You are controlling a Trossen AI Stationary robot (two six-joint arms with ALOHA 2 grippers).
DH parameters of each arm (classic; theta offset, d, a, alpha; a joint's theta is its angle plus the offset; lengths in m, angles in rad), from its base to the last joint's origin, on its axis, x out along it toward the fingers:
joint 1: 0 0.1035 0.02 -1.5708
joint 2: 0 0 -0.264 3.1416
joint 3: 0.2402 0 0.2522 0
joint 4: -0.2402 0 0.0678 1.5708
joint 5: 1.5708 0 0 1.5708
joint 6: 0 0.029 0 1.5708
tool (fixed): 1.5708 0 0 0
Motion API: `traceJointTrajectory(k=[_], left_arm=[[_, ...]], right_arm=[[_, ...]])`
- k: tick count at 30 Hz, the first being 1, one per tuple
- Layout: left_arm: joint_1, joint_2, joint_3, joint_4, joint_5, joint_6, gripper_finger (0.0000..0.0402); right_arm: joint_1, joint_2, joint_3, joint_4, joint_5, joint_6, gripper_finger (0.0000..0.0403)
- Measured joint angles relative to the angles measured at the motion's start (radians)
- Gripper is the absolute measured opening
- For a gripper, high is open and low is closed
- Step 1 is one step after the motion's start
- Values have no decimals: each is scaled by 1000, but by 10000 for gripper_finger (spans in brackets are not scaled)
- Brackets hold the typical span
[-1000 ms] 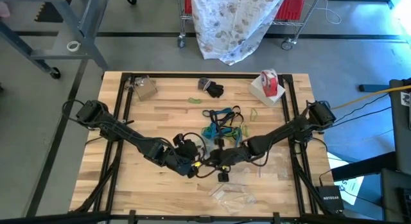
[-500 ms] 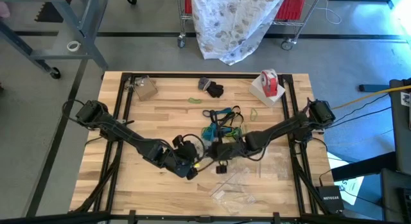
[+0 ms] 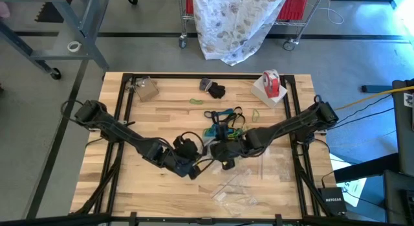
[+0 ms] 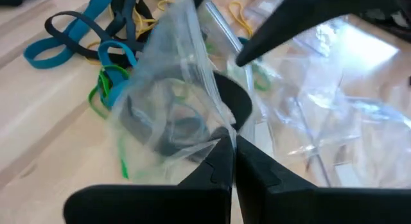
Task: Sort rubber bands
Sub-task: Put the black rubber band into the transparent zip bag
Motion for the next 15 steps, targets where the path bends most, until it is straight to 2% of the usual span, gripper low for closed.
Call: traceJointTrajectory(k=[4, 15], left_arm=[[-1, -17, 0, -3, 5, -16, 0], [6, -24, 0, 4, 4, 5, 0]], right_arm=[[26, 0, 1, -7, -115, -76, 184], [61, 19, -13, 128, -90, -177, 166]])
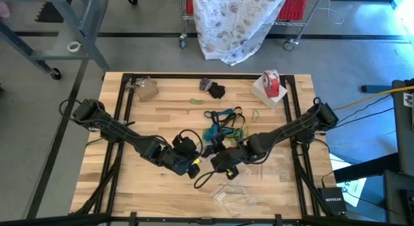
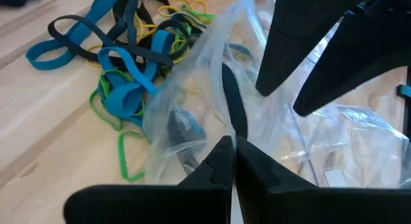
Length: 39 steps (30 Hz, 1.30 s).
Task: Sort rubber bands
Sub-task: Put the black rubber band into the transparent zip bag
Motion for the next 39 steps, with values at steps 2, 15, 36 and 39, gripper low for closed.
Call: traceJointTrajectory(k=[2, 15, 36, 39], left_arm=[[0, 0, 0, 10, 0, 5, 0], [4, -62, 1, -281, -6, -57, 0], [27, -8, -25, -437, -118, -112, 0], [28, -9, -25, -418, -61, -93, 0]], right_arm=[[-5, 18, -25, 4, 40, -7, 166], [-68, 58, -175, 455, 53, -6, 10], [-175, 272, -192, 753, -55, 128, 1], [-176, 273, -192, 779, -56, 127, 1]])
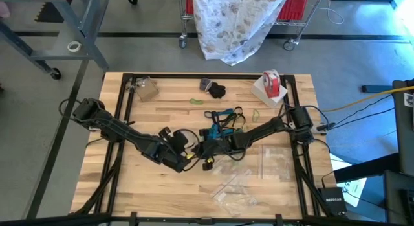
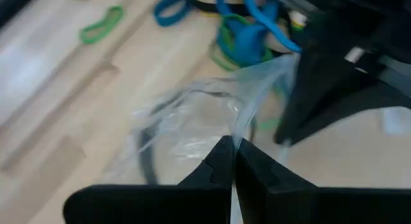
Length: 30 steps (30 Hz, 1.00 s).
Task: Sort rubber bands
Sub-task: Put the black rubber band into the transparent zip bag
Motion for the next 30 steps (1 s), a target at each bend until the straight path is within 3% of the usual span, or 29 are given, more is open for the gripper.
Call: traceJointTrajectory(k=[7, 15, 26, 30], left_arm=[[3, -3, 1, -8, 83, 56, 47], [20, -11, 50, 39, 82, 158, 111], [63, 20, 11, 59, 79, 423, 117], [66, 20, 10, 57, 0, 552, 117]], right_arm=[[0, 0, 0, 23, 1, 0, 1], [0, 0, 0, 40, 1, 0, 1], [0, 7, 0, 43, 0, 0, 1], [0, 7, 0, 44, -1, 0, 1]])
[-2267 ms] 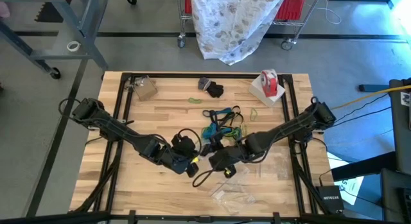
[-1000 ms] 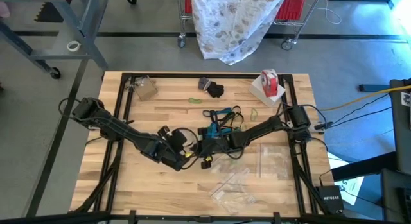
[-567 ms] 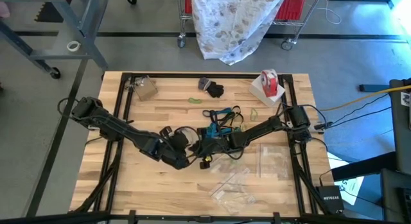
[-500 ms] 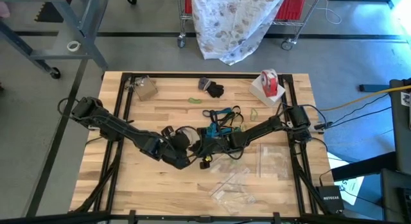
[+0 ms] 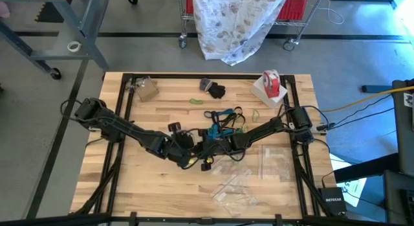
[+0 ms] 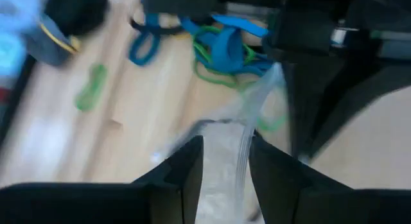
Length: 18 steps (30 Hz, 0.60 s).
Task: Sort rubber bands
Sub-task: Put the black rubber band into the transparent zip bag
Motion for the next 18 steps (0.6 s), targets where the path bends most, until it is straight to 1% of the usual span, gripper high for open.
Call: traceJointTrajectory(k=[4, 8, 11, 12, 13, 14, 15, 17, 18], left_arm=[[18, 0, 0, 2, -9, 108, 118], [45, 9, 0, -5, 56, 176, 118], [63, 15, -1, -15, 67, 197, 118], [72, 15, -4, -7, 95, 202, 117], [83, 15, -6, 1, 147, 209, 116], [96, 15, -7, 2, 194, 220, 112], [105, 15, -7, 2, 208, 209, 105], [123, 17, -8, 2, 192, 168, 79], [129, 16, -8, 0, 166, 140, 60]], right_arm=[[0, 0, 0, 1, 0, 0, 1], [0, 0, 0, -3, 0, 0, 1], [0, 0, 0, -3, -4, 0, 1], [0, 0, 0, -3, -9, 0, 1], [0, 0, 0, -5, -11, -1, 1], [0, 0, 0, -8, -15, -1, 1], [0, 0, 0, -7, -15, -1, 1], [0, 0, 0, -3, -15, 0, 1], [0, -1, 0, -2, -15, 0, 1]])
